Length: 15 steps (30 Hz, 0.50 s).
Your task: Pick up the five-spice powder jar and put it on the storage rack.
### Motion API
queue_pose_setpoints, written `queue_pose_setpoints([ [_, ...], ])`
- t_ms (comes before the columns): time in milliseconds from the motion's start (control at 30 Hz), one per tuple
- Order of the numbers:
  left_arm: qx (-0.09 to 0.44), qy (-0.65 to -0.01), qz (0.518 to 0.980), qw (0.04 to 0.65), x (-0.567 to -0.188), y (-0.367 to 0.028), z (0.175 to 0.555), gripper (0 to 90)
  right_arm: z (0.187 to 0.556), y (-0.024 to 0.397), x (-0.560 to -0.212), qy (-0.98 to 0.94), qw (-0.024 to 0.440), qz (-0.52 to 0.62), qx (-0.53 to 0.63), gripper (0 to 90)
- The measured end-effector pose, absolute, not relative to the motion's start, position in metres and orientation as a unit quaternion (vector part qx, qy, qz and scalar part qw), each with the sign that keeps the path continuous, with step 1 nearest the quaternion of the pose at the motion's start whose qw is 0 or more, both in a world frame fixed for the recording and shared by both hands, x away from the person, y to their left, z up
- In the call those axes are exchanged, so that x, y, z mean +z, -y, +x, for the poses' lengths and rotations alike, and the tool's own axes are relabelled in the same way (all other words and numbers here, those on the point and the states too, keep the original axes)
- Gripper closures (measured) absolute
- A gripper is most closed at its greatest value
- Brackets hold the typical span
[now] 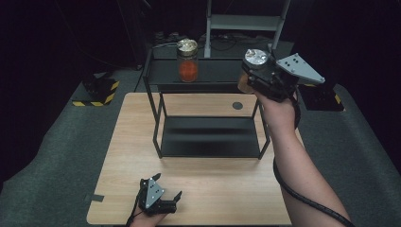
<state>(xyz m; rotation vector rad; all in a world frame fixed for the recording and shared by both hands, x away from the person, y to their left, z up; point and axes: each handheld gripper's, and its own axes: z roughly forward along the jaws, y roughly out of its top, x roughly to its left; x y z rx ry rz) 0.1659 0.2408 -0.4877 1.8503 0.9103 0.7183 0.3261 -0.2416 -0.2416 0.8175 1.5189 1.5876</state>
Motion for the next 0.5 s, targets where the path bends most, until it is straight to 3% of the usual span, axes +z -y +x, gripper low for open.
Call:
queue_pose_setpoints([
  [500,0.288,-0.372,0.749,0.465,-0.488,-0.243,0.166,1.3,0.353,0.234,-0.236,-0.594,0.393,0.339,0.615,34.3],
])
